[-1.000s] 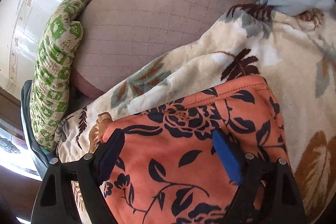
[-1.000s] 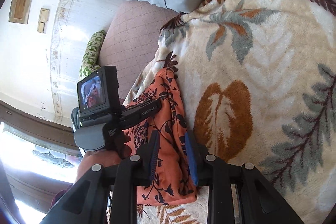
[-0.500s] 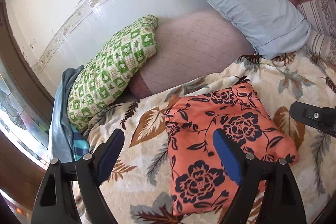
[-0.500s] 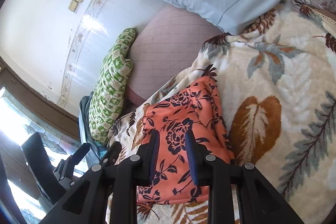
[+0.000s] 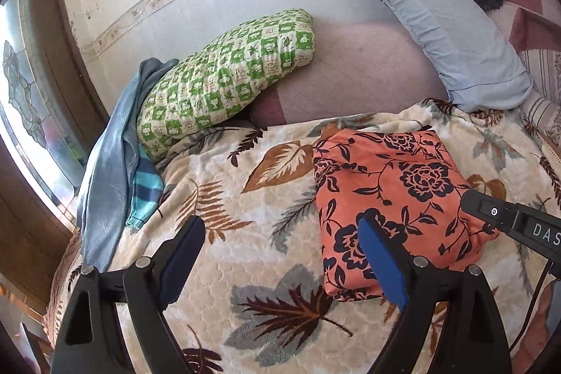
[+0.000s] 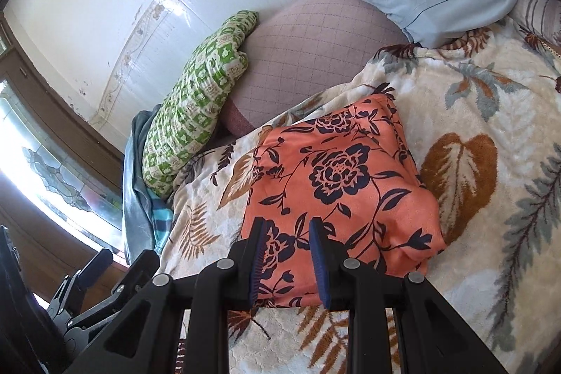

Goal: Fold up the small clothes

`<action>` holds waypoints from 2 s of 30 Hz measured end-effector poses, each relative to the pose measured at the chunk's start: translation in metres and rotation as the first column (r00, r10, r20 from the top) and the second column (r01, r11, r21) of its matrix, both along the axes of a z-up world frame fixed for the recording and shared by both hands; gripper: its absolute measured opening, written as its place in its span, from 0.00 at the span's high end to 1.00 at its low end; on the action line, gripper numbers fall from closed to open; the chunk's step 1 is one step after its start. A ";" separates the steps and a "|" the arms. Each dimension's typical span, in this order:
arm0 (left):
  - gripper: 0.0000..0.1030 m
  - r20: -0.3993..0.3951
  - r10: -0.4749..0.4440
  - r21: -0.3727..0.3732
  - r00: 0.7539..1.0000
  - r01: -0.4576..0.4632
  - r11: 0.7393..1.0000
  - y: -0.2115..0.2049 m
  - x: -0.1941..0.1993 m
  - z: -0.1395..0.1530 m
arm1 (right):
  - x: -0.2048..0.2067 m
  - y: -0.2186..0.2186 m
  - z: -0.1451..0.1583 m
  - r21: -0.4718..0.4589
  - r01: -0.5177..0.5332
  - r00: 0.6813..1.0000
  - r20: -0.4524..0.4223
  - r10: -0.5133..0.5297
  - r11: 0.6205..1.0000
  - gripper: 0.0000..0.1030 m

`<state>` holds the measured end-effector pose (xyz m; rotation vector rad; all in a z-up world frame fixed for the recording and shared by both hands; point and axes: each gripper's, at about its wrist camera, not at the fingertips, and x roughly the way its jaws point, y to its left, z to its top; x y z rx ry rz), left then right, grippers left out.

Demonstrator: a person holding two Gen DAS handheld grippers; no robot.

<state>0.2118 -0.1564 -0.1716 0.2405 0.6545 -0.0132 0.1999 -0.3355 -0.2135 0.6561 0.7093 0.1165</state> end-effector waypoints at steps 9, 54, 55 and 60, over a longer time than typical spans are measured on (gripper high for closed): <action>0.14 -0.026 0.066 -0.109 0.997 -0.068 0.992 0.024 0.017 -0.026 | -0.003 0.011 -0.008 -0.098 0.010 1.000 -0.012 -0.011 0.995 0.73; 0.13 -0.110 0.086 -0.089 0.990 -0.096 0.991 0.034 0.087 -0.069 | 0.067 -0.007 -0.062 -0.221 0.013 0.971 -0.232 -0.065 0.975 0.74; 0.13 -0.099 0.084 -0.090 0.991 -0.093 0.992 0.034 0.086 -0.067 | 0.066 -0.006 -0.061 -0.220 0.014 0.972 -0.228 -0.065 0.975 0.74; 0.13 -0.072 0.080 -0.101 0.994 -0.087 0.991 0.033 0.082 -0.057 | 0.057 -0.010 -0.045 -0.202 0.052 0.986 -0.145 -0.083 0.978 0.74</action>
